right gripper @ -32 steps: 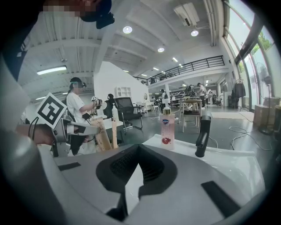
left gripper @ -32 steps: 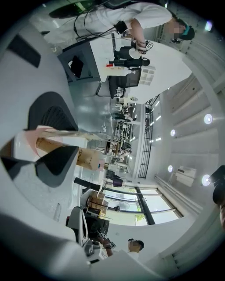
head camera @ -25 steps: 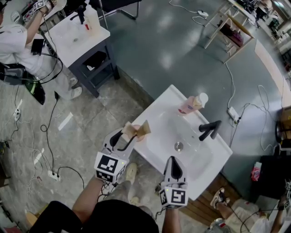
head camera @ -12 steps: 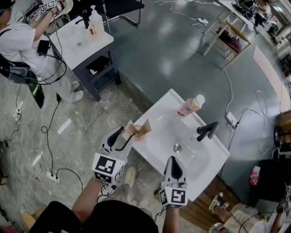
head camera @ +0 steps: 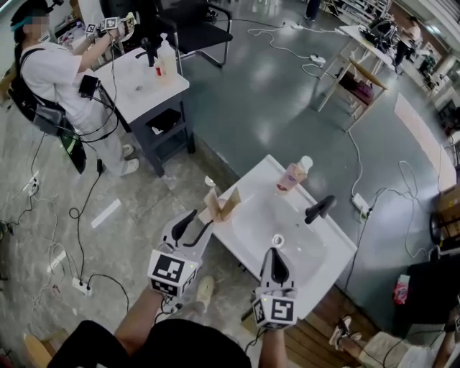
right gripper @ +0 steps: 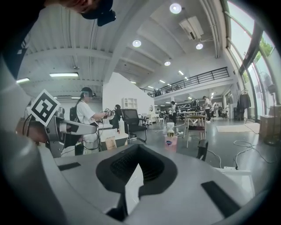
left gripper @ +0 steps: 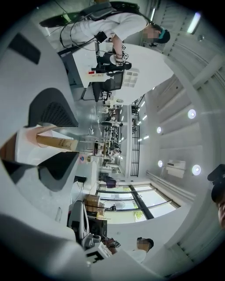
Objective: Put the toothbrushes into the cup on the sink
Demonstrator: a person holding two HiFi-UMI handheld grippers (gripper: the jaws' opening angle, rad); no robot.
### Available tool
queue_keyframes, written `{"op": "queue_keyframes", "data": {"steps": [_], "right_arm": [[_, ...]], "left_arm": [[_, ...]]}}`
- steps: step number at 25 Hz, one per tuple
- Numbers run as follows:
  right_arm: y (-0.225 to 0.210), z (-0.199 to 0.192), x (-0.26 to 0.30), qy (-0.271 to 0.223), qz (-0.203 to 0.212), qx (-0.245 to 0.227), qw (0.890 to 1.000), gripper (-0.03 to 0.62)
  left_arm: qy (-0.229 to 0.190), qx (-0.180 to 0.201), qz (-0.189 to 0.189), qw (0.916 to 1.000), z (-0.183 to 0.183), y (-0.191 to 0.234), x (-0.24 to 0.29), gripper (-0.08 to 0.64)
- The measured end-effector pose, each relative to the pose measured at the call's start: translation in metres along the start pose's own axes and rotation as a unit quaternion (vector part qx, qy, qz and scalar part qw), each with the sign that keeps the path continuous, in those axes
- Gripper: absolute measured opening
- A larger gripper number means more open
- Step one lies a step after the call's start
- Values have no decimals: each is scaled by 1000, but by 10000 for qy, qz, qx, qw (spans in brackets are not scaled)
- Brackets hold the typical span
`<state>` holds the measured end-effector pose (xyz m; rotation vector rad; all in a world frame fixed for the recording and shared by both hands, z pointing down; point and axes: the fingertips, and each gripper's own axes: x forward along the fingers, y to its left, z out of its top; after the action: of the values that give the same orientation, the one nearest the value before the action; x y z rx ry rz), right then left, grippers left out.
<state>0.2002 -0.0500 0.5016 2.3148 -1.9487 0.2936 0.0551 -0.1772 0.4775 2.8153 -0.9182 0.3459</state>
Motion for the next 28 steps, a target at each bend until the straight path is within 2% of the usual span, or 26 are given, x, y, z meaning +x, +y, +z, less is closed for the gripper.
{"op": "queue_keyframes", "data": {"steps": [6, 15, 22, 28], "right_arm": [[16, 27, -35, -278, 118, -109, 9995, -2], [39, 54, -96, -638, 321, -269, 9971, -2], [60, 59, -141, -831, 454, -327, 9950, -2], [70, 60, -175, -940, 530, -366, 9935, -2]], "left_arm": [[-238, 101, 79, 9996, 16, -21, -50, 167], [-490, 282, 129, 9983, 24, -62, -124, 110], [-715, 29, 175, 9973, 25, -92, -178, 63], [-842, -42, 236, 9962, 22, -113, -211, 35]]}}
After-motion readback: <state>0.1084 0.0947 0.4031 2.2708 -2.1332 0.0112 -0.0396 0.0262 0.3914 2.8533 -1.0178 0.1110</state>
